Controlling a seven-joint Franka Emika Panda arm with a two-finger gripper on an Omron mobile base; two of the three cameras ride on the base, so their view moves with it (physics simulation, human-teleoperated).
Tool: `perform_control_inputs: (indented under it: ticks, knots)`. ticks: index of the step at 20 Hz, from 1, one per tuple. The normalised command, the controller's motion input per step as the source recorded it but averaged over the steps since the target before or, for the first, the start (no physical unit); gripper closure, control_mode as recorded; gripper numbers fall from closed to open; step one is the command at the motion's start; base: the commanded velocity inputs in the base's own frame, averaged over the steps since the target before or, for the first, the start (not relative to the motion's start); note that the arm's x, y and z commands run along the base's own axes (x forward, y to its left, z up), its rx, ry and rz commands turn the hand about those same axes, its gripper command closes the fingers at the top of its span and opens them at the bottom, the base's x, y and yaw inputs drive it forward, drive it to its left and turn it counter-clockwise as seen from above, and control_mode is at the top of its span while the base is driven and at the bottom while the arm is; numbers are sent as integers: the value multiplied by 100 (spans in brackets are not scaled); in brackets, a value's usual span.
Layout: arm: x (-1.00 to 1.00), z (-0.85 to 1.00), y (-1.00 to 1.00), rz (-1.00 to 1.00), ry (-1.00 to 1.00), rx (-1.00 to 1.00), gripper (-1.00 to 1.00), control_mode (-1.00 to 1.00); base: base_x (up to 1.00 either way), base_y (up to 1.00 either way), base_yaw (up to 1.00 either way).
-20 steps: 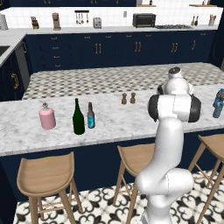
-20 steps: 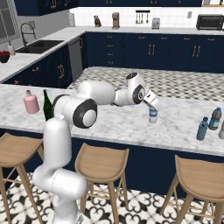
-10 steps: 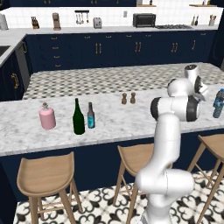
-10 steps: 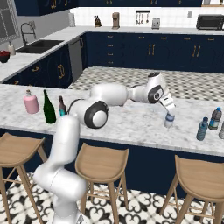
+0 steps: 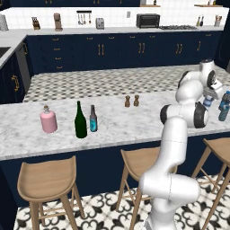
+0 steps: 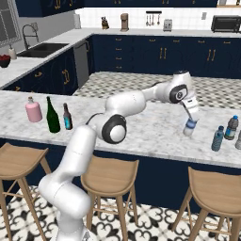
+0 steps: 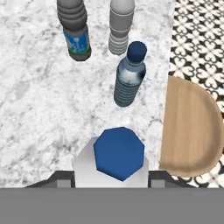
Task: Move the plastic bottles in the middle to the plastics group, and the glass bottles in the middle to the glass group.
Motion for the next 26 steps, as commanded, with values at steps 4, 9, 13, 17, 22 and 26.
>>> perform_control_inputs:
  ticks: [4,9,13,17,22,26]
  knots:
    - [-53,-82,53,-4,-1,-31,100,-100,0,0,0]
    - [-8,-40,-6,-11,-5,-16,100,-100,0,0,0]
    - [0,0,-74,-15,-2,0,100,-100,0,0,0]
    - [9,0,-62,-13,0,0,100,-100,0,0,0]
    - [5,-8,13,-3,-5,0,100,-100,0,0,0]
    - [45,-18,14,-2,-6,-3,100,-100,0,0,0]
